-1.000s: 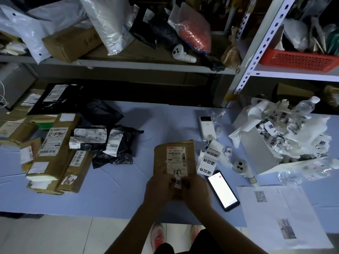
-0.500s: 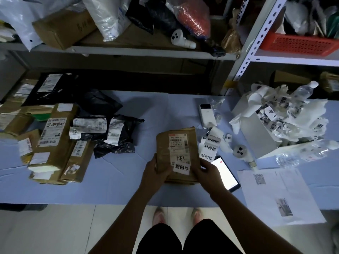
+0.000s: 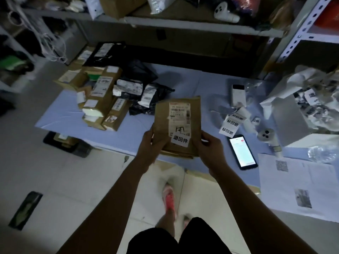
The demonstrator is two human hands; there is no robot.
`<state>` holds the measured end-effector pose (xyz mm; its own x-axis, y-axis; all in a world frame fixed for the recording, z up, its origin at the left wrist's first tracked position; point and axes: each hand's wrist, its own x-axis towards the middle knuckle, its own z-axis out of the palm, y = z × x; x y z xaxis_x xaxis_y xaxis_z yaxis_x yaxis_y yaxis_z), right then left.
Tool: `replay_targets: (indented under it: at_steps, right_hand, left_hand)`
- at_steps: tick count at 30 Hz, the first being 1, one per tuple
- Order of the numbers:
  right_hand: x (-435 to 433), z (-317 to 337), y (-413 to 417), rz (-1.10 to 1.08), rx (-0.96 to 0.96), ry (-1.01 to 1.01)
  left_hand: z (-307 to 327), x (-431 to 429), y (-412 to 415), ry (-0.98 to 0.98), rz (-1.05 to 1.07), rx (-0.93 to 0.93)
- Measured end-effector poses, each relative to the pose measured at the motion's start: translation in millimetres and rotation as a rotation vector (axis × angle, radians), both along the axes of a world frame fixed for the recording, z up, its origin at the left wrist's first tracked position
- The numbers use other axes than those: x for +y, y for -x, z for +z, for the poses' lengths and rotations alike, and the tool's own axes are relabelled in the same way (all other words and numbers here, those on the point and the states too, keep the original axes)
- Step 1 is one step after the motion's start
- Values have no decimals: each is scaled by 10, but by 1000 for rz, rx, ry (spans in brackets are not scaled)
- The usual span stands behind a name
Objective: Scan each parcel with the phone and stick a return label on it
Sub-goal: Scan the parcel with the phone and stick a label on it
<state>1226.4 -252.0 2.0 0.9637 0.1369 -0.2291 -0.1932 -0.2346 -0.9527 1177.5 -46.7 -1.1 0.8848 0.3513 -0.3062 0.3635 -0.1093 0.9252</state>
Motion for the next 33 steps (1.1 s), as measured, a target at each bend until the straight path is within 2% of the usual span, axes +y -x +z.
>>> replay_targets:
  at_steps: [8,16,20,26,33]
  right_hand:
    - [1170,468,429,278,-101,4]
    - [3013,475,1114,411,-89,-32]
    - [4136,348,1501,426,-56,19]
    - [5595,107,1925,489,11,42]
    - [7201,-336,1753,579,59,6]
  left_hand:
    - [540,921,895,10,289,-132]
    - [483,2593,1855,8,468,-215]
    - [352,3602,2309,4,547,-164]
    - [114,5048,2827,10,513,-113]
    - [-404,6718,2665,-1,561,40]
